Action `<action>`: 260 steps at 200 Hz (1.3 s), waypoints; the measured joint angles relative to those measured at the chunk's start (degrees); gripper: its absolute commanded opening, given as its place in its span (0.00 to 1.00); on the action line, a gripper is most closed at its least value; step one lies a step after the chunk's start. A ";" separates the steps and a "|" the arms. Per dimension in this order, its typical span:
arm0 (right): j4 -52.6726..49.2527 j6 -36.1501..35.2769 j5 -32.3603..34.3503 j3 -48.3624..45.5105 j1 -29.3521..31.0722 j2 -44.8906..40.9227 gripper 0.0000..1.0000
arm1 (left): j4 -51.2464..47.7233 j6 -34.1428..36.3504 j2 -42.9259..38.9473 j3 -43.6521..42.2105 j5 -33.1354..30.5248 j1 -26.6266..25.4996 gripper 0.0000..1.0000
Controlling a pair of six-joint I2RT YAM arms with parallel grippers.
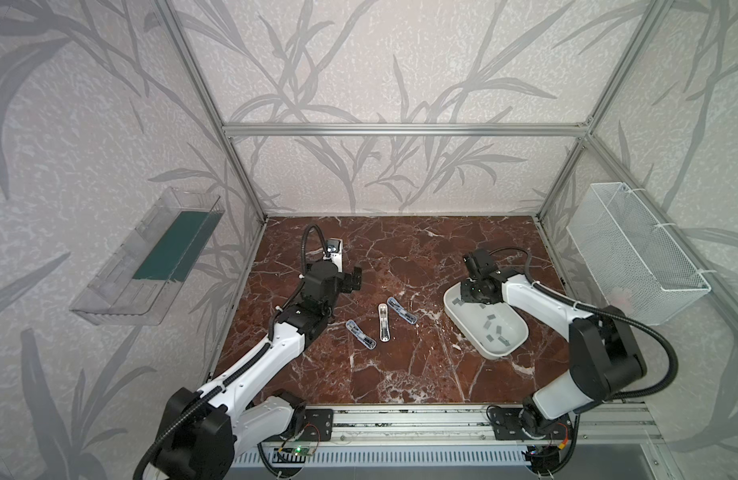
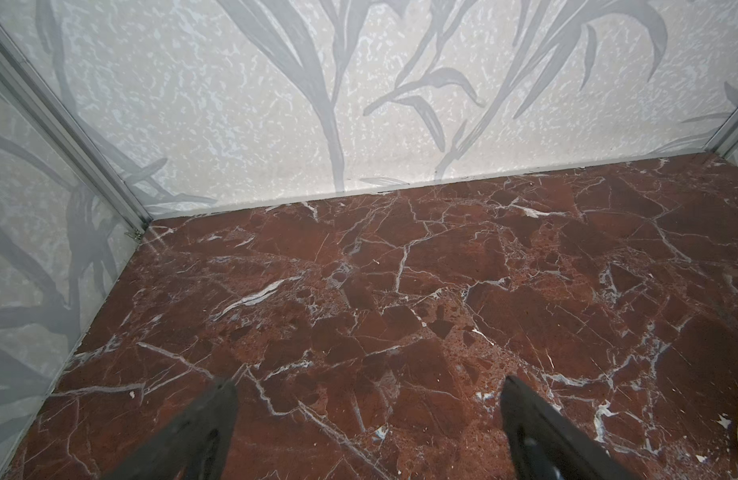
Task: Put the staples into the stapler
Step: 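Move right gripper over the white tray of staple strips, then lower right gripper into the white tray toward a staple strip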
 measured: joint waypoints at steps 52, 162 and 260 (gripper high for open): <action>-0.42 0.13 -1.97 4.22 -1.14 9.20 0.31 | 5.35 3.80 5.22 -0.76 -0.33 0.11 0.99; -1.40 15.80 1.46 -12.79 -3.85 -13.92 0.40 | 5.38 6.05 11.76 1.44 1.16 0.48 0.99; 6.93 29.16 -4.37 -22.97 -9.20 -15.54 0.43 | 6.16 6.01 10.23 1.31 1.75 0.55 0.99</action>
